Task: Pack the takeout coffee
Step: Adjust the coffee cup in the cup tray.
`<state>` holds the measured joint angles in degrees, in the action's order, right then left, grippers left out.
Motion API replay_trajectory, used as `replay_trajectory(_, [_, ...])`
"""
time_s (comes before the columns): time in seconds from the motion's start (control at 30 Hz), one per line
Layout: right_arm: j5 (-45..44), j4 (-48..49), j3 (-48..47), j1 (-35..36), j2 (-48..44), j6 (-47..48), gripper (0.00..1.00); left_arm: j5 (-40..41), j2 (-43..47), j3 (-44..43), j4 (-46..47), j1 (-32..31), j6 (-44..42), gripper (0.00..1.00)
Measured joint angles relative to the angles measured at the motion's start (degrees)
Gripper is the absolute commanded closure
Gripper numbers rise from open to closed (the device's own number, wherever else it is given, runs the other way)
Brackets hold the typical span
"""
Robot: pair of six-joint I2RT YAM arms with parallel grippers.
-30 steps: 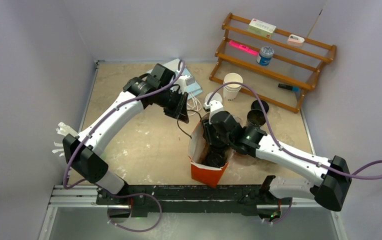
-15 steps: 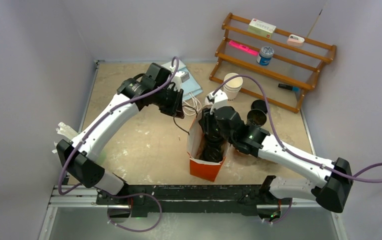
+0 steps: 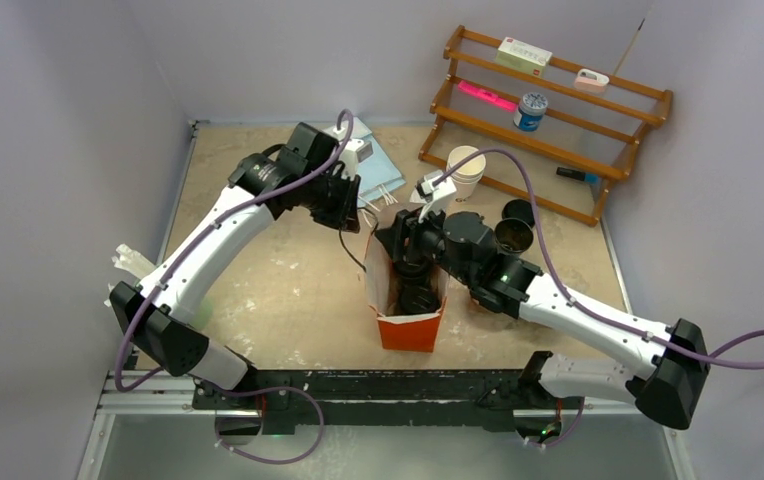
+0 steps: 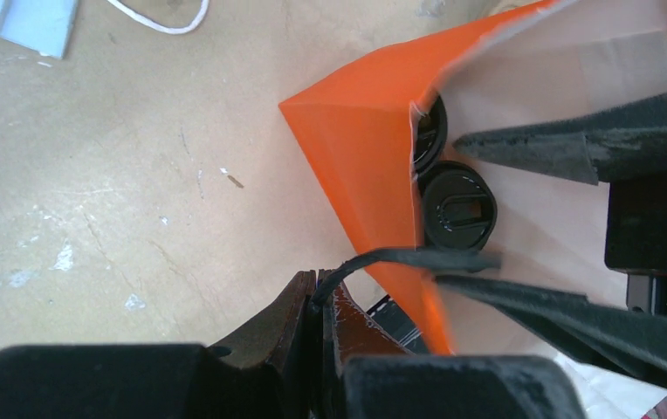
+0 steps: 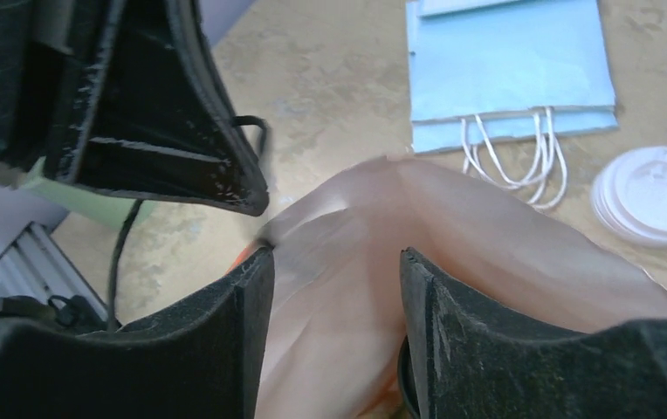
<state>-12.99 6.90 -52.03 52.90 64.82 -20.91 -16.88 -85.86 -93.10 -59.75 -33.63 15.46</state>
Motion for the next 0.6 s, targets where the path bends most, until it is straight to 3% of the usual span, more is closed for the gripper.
replay_trajectory(0.37, [4.39, 14.73, 3.54, -0.04, -2.12, 0.46, 0.34, 3.19, -0.76, -4.31, -1.86, 0.24, -1.62, 0.97])
replay_trajectory(0.6, [6.51, 17.38, -0.79, -0.04, 1.7, 0.87, 0.22, 4.48, -1.03, -4.94, -2.51, 0.63, -2.97, 0.97])
